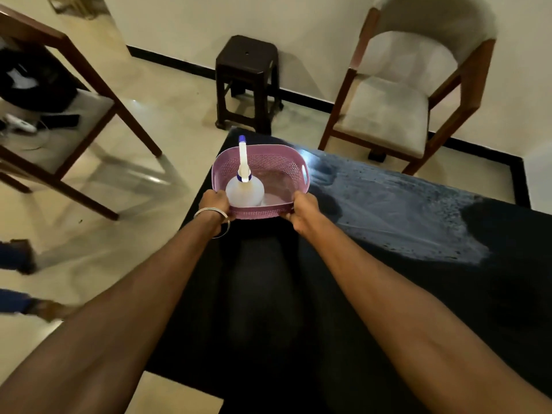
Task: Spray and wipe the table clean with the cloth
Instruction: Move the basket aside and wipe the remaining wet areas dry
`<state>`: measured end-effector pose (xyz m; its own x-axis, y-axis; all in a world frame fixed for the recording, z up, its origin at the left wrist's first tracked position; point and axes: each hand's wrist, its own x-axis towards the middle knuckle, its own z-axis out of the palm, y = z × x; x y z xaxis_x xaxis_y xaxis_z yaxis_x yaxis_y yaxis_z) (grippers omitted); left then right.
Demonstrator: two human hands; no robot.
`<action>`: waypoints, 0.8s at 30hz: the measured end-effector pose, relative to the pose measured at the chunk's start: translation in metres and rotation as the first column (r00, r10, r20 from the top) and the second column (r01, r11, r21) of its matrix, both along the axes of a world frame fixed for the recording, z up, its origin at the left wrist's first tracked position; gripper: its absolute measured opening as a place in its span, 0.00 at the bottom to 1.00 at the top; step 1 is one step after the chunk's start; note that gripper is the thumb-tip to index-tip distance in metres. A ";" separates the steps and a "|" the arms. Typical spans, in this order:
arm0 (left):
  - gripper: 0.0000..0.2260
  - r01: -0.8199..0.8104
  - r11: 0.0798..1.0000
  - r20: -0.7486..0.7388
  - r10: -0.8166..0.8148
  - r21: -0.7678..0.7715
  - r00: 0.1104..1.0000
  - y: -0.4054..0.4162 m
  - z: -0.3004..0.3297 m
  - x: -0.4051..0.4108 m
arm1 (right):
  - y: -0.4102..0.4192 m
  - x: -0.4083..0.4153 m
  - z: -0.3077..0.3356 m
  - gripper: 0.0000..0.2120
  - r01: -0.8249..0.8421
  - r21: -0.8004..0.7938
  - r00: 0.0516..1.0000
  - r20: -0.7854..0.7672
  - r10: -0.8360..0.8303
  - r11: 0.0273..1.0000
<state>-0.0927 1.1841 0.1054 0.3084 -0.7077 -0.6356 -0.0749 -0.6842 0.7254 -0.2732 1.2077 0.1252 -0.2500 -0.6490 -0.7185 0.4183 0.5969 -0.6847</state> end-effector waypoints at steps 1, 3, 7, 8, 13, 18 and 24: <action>0.14 -0.017 1.000 -0.007 0.017 -0.005 1.000 0.001 -0.002 0.004 | -0.001 0.004 0.000 0.21 -0.012 0.004 1.000 0.000 0.012 1.000; 0.14 -0.043 0.999 -0.011 0.043 -0.007 0.999 0.003 -0.005 0.013 | -0.002 0.013 0.001 0.21 -0.030 0.009 1.000 -0.005 0.030 1.000; 0.14 -0.081 0.997 -0.030 0.081 -0.002 0.996 0.007 -0.009 0.020 | -0.002 0.023 -0.002 0.21 -0.040 0.029 0.999 -0.017 0.041 0.999; 0.14 -0.087 0.996 -0.036 0.087 0.005 0.995 0.008 -0.009 0.021 | -0.003 0.024 -0.004 0.20 -0.044 0.028 0.999 -0.015 0.044 0.999; 0.14 -0.111 0.994 -0.041 0.111 0.008 0.993 0.013 -0.006 0.020 | -0.002 0.024 -0.003 0.16 -0.071 0.023 0.997 -0.030 0.072 0.997; 0.24 -0.120 0.992 0.057 0.121 -0.023 0.991 0.031 -0.003 0.017 | 0.004 0.018 -0.004 0.17 -0.128 0.024 0.991 -0.024 0.128 0.992; 0.22 0.094 0.951 0.364 0.021 -0.293 0.931 0.113 -0.019 -0.038 | 0.038 -0.014 -0.017 0.33 -0.052 -0.005 0.999 0.004 0.052 0.999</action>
